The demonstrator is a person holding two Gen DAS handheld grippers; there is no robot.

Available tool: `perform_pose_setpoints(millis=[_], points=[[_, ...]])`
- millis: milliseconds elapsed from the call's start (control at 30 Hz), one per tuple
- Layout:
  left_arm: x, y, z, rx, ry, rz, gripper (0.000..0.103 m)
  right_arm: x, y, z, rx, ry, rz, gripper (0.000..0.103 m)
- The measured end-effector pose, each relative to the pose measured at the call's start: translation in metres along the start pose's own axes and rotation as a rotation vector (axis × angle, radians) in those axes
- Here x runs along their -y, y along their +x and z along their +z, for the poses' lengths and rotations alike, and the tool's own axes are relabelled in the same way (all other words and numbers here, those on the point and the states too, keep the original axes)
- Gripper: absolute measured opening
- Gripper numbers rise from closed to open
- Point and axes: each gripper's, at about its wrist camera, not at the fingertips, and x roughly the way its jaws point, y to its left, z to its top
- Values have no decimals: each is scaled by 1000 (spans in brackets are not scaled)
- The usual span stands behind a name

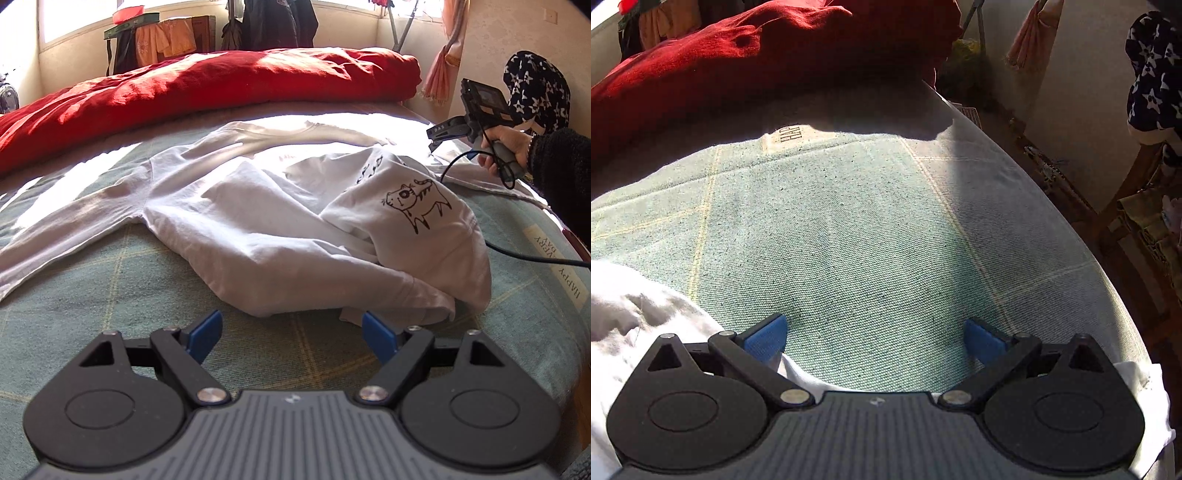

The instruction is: Fold clothes

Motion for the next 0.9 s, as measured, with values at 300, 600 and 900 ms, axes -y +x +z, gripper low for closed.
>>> perform_pose_setpoints(millis=[300, 600, 900], points=[[0, 4, 0, 19, -11, -31, 83, -11, -64, -18, -114, -43, 333, 103], [-10, 3, -5, -2, -29, 4, 83, -37, 5, -14, -97, 58, 279, 103], [-16, 0, -8, 15, -36, -13, 83, -6, -52, -10, 37, 26, 355, 103]])
